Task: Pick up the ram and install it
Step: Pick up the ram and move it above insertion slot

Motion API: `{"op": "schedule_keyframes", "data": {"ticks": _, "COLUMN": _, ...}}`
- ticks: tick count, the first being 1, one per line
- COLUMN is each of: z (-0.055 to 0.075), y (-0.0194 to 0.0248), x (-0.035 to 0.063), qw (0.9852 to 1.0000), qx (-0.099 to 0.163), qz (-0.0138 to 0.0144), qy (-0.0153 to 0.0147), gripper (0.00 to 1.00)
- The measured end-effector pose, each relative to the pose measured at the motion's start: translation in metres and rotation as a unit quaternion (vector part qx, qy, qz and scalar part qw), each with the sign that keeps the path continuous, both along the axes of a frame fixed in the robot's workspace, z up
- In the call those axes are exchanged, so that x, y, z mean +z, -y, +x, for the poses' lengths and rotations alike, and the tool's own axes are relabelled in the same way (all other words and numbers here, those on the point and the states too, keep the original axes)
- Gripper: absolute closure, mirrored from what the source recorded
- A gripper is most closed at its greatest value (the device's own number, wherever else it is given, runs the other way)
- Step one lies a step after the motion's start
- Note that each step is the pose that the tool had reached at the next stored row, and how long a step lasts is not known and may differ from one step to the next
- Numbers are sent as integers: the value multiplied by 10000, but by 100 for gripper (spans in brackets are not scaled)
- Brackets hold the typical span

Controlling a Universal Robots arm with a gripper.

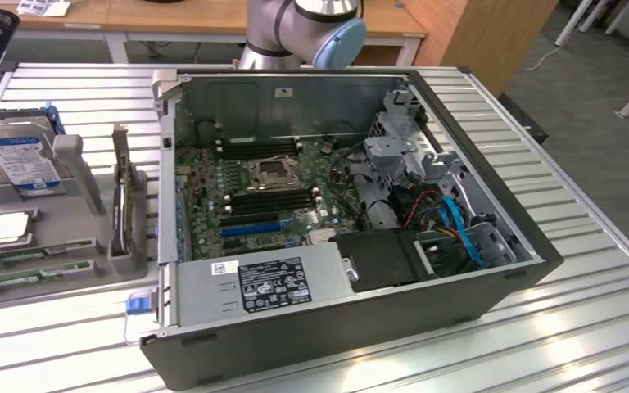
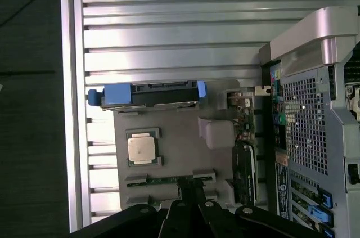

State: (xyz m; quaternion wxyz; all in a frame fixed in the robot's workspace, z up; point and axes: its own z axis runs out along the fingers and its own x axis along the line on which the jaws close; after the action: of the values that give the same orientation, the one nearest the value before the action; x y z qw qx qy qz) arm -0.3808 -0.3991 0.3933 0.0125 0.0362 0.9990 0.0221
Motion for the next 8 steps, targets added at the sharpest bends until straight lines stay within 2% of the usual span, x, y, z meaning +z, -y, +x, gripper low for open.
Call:
{"op": "schedule_keyframes", "data": {"ticks": 2, "z": 0, "y": 0, "x": 0, "qw": 10000, "qx": 0, "qz": 0, "qy": 0, "gripper": 77}}
{"op": "schedule_keyframes", "data": {"ticks": 4, "z": 0, "y": 0, "x": 0, "qw": 10000, "qx": 0, "qz": 0, "qy": 0, "gripper": 77}}
{"op": "schedule_keyframes", "data": {"ticks": 5, "z": 0, "y": 0, "x": 0, "qw": 10000, "qx": 0, "qz": 0, "qy": 0, "gripper": 71}}
{"op": "schedule_keyframes", "data": {"ticks": 6, "z": -1, "y": 6, "x": 0, "qw": 10000, "qx": 0, "qz": 0, "qy": 0, "gripper": 71}}
{"op": "schedule_keyframes", "data": {"ticks": 8, "z": -1, "y": 44, "x": 0, "qw": 10000, "qx": 1, "qz": 1, "qy": 0, "gripper": 71}}
